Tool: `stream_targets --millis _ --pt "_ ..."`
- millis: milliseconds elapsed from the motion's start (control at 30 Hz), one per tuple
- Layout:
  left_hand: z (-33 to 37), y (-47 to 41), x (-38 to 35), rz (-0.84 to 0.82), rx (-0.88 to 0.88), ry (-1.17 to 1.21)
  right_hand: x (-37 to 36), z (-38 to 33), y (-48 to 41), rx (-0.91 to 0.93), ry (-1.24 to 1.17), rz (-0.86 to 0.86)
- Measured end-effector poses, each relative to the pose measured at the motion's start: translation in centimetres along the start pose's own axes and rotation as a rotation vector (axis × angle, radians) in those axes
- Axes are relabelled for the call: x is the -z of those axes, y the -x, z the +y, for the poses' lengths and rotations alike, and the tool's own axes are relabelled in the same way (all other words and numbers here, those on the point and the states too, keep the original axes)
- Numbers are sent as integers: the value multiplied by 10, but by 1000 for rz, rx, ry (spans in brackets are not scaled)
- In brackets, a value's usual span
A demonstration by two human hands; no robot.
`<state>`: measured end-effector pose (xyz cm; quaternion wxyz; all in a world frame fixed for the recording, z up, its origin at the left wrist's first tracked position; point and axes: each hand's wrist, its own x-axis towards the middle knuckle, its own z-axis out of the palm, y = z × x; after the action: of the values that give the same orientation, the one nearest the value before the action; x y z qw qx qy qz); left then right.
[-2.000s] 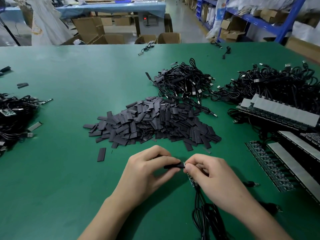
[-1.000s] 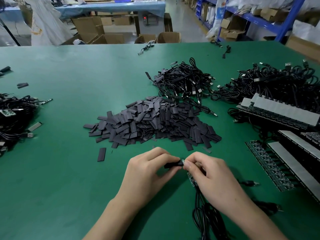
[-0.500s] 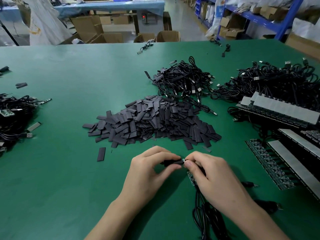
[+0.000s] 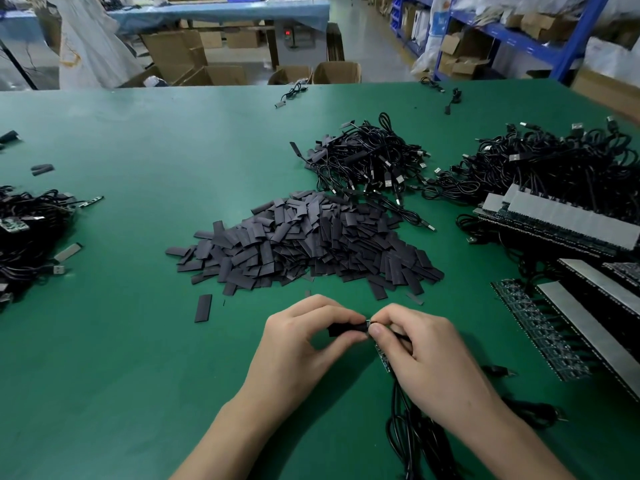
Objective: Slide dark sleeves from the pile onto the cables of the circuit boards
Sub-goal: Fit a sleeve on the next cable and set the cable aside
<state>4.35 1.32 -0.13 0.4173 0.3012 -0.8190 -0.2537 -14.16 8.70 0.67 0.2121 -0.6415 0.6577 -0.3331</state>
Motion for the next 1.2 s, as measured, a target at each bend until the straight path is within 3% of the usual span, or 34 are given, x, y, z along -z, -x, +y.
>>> stream_targets --millis 200,1000,1100,1200 --pt "-4 2 2 20 -17 -55 2 2 0 0 -92 -19" --pt "-5 1 4 -125 -228 -252 3 2 -2 -42 118 -104" --pt "-5 1 4 -135 -212 -233 3 2 -1 -46 106 -116" --pt "-3 1 5 -116 -82 -83 5 0 0 -33 11 -108"
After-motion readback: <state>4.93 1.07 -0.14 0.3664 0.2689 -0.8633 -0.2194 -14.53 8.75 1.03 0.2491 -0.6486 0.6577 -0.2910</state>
